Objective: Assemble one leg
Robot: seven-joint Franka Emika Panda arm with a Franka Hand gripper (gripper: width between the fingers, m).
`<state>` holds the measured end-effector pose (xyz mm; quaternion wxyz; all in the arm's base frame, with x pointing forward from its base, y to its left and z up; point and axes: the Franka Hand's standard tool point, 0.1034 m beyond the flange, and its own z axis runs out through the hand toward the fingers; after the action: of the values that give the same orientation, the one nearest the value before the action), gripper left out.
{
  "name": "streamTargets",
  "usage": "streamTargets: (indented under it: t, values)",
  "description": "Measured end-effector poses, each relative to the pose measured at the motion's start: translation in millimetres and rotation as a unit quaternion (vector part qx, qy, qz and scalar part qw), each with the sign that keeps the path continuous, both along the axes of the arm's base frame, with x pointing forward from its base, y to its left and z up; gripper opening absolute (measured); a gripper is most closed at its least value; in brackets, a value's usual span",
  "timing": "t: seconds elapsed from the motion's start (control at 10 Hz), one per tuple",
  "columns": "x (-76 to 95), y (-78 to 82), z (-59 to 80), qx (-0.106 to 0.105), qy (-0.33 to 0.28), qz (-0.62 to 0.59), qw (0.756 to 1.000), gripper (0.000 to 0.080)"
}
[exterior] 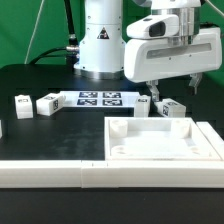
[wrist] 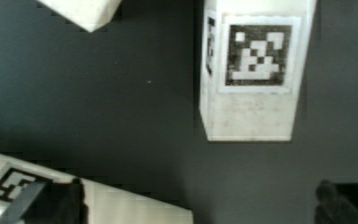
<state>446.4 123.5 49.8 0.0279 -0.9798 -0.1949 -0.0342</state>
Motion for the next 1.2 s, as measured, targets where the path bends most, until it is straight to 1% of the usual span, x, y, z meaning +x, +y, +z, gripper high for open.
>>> streamTargets:
  t: [0.2,0.3,0.4,0.5,0.6,0.8,0.9,1.0,1.1,1.2]
  values:
    - [0.0,0.9,0.2,-0.002,0.010,0.001,1.000,0.0649]
    - [-7.7,1.3,-1.8,-0.012,0.052,0.003,0.999,0.0649]
    - [-12.1,5.5,-2.9,-0.021,0.088,0.003,0.996,0.0649]
    - [-21.8,13.9,-5.4,-0.035,0.143,0.007,0.989,0.0649]
    - [-24.8,21.7,-5.2,-0.046,0.187,0.017,0.981,0.0649]
    - [-28.9,27.5,-2.9,-0.067,0.258,0.023,0.963,0.0649]
    - [-25.9,26.9,-6.4,-0.073,0.278,0.026,0.957,0.0649]
    - [-28.0,20.8,-9.8,-0.094,0.310,0.039,0.945,0.0649]
    - [-24.1,17.3,-14.9,-0.105,0.322,0.046,0.940,0.0649]
    - [-26.9,13.6,-17.0,-0.117,0.349,0.050,0.928,0.0649]
